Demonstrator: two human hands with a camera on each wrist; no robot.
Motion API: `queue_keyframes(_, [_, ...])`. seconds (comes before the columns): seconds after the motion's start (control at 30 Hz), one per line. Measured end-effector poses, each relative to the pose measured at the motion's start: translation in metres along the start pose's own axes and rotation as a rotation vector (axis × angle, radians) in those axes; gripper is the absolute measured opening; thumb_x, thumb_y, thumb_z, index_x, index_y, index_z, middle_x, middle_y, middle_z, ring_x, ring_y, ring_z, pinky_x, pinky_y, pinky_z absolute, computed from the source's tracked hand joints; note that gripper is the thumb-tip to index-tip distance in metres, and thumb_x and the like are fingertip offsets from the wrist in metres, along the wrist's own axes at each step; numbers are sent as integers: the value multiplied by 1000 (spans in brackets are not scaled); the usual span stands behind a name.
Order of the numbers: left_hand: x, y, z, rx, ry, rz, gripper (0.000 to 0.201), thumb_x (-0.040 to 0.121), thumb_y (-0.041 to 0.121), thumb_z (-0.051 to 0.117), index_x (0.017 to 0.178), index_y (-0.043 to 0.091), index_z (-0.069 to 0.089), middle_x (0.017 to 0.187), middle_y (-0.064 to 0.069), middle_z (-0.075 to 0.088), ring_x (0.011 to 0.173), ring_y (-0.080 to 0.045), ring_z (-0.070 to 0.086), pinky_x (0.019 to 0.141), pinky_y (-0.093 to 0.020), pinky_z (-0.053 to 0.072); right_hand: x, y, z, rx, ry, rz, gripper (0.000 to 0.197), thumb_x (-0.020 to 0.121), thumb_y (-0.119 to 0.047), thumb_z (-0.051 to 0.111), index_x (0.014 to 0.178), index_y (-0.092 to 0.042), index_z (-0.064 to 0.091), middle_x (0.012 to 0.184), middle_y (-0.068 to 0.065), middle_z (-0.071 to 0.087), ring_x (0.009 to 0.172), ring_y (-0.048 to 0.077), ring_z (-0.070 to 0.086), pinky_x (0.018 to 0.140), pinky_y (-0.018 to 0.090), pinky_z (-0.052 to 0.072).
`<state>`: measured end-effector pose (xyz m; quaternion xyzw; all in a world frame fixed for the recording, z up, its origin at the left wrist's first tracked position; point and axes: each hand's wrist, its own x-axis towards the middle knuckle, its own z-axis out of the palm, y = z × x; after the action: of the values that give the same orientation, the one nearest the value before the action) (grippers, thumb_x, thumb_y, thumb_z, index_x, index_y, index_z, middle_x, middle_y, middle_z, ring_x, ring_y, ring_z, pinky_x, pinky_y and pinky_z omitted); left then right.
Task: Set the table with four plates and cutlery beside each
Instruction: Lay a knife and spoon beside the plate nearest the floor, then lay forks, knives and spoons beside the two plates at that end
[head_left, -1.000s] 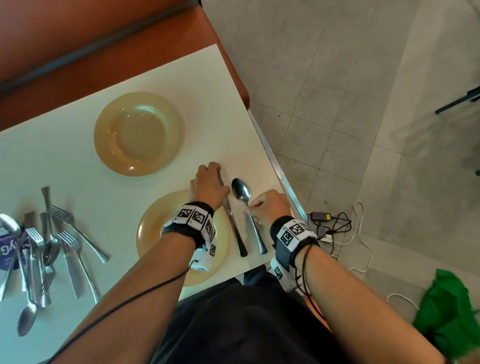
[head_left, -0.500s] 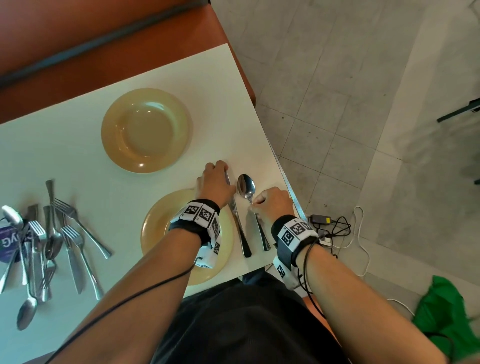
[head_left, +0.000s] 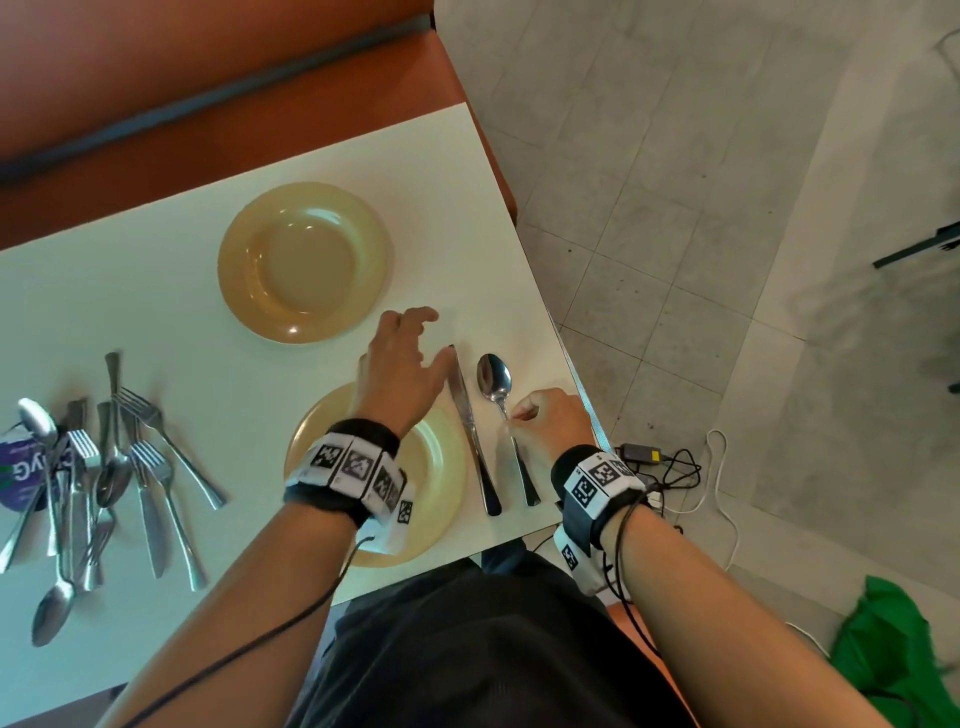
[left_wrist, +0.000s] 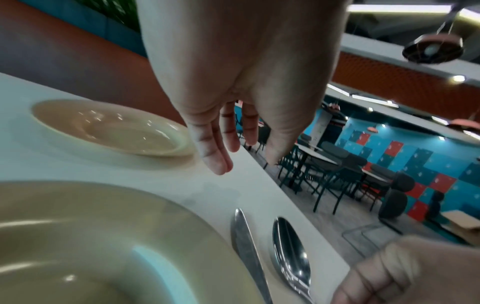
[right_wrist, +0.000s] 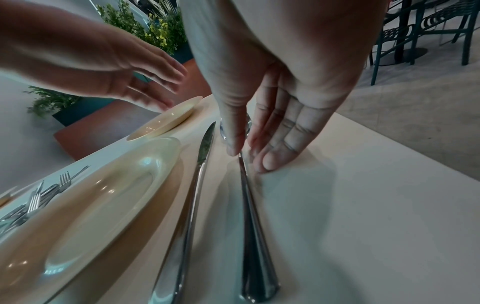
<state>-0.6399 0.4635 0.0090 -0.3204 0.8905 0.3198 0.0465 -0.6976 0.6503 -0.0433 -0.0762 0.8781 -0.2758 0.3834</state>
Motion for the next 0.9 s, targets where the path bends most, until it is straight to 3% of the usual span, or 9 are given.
queue_keyframes(0.13, [-49, -21, -36, -158, 132, -39, 32, 90, 32, 64, 122, 29, 58, 113, 7, 56, 82, -6, 63, 78, -29, 49, -4, 3, -3, -46, 15, -38, 8, 79, -21, 73, 86, -18, 73, 87, -7, 72, 85, 12, 67, 82, 30, 55])
queue_keyframes(0.23, [-97, -54, -46, -181, 170, -166, 26, 89, 27, 66, 115, 28, 63, 106, 8, 61, 82, -5, 64, 78, -27, 51, -4, 3, -4, -72, 11, -75, 6, 82, -19, 71, 87, -17, 74, 89, -5, 73, 84, 13, 67, 82, 30, 55])
queue_keyframes(0.37, [-164, -99, -40, -190, 174, -377, 21, 90, 24, 67, 110, 23, 66, 99, 5, 67, 79, -6, 65, 66, -16, 45, -1, 1, -1, -62, 38, -98, 6, 84, -21, 69, 83, -21, 74, 87, -4, 74, 84, 15, 67, 84, 34, 57])
queue_keyframes(0.47, [-212, -134, -28, -203, 126, -523, 18, 90, 24, 67, 108, 21, 67, 92, 4, 69, 77, -11, 66, 66, -23, 46, 2, 5, -2, -35, -4, -87, 6, 82, -20, 70, 83, -24, 74, 89, -2, 75, 84, 17, 70, 86, 35, 57])
queue_keyframes(0.57, [-249, -164, -19, -255, 102, -674, 12, 90, 22, 65, 101, 27, 66, 87, 8, 69, 79, -13, 67, 69, -28, 46, 1, 10, -5, 17, -40, -81, 6, 77, -27, 78, 78, -28, 72, 82, -2, 75, 80, 21, 71, 84, 39, 58])
queue_keyframes(0.63, [-262, -182, -19, -248, 153, -725, 10, 90, 22, 64, 96, 29, 65, 85, 11, 68, 82, -15, 67, 72, -29, 45, -8, 13, -8, 38, -48, -73, 9, 80, -31, 78, 83, -26, 71, 81, 0, 74, 79, 22, 69, 80, 39, 58])
queue_keyframes(0.73, [-265, -211, -31, -222, 292, -760, 9, 89, 21, 64, 95, 26, 68, 86, 8, 69, 80, -16, 66, 75, -30, 47, -36, 20, -14, 106, -57, -5, 15, 88, -23, 70, 99, -13, 70, 86, 7, 72, 76, 26, 68, 76, 41, 57])
queue_keyframes(0.8, [-254, -228, -40, -197, 366, -737, 8, 89, 19, 64, 94, 23, 69, 89, 4, 70, 77, -17, 66, 76, -31, 50, -59, 31, -20, 121, -88, 47, 16, 88, -24, 71, 100, -14, 70, 90, 10, 72, 76, 29, 68, 74, 42, 57])
queue_keyframes(0.9, [-233, -254, -56, -163, 438, -686, 13, 88, 13, 63, 97, 13, 72, 92, -3, 71, 81, -23, 67, 77, -29, 49, -95, 48, -11, 100, -128, 118, 12, 89, -21, 70, 98, -13, 71, 90, 14, 73, 74, 31, 67, 65, 35, 54])
